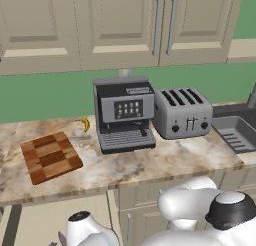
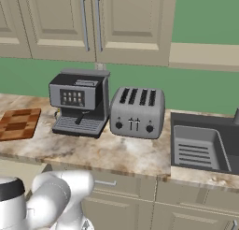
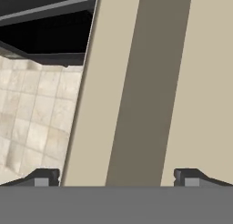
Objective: Open the drawer on the left and place the cutting tools on the cutting board.
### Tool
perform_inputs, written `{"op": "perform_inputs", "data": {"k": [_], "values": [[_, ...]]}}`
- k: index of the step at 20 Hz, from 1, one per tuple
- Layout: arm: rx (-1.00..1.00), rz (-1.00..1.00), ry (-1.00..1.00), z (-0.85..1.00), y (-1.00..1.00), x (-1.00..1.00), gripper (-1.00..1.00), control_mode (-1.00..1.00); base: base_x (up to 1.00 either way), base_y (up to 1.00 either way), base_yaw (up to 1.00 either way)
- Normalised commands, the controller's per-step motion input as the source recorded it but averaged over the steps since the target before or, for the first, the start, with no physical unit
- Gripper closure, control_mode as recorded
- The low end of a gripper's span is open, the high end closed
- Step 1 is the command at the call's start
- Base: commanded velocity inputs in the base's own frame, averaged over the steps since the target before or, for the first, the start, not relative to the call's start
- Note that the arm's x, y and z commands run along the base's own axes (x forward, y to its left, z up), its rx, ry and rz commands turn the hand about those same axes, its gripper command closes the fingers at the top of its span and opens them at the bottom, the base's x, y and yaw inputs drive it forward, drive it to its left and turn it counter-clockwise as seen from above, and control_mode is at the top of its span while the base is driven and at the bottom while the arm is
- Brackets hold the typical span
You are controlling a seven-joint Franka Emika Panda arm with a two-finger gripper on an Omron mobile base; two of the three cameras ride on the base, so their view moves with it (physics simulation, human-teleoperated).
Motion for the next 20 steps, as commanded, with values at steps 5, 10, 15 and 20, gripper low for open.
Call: {"op": "perform_inputs", "data": {"k": [5,10,15,20], "values": [[0.00,0.00,0.10,-0.02,0.00,-0.19,-1.00,-1.00,0.00,0.00,0.00],[0.00,0.00,0.02,0.05,-0.06,0.00,-1.00,-1.00,0.00,0.00,0.00],[0.00,0.00,0.00,0.30,-0.26,0.00,-1.00,-1.00,0.00,0.00,0.00],[0.00,0.00,0.00,0.45,-0.33,0.00,-1.00,-1.00,0.00,0.00,0.00]]}}
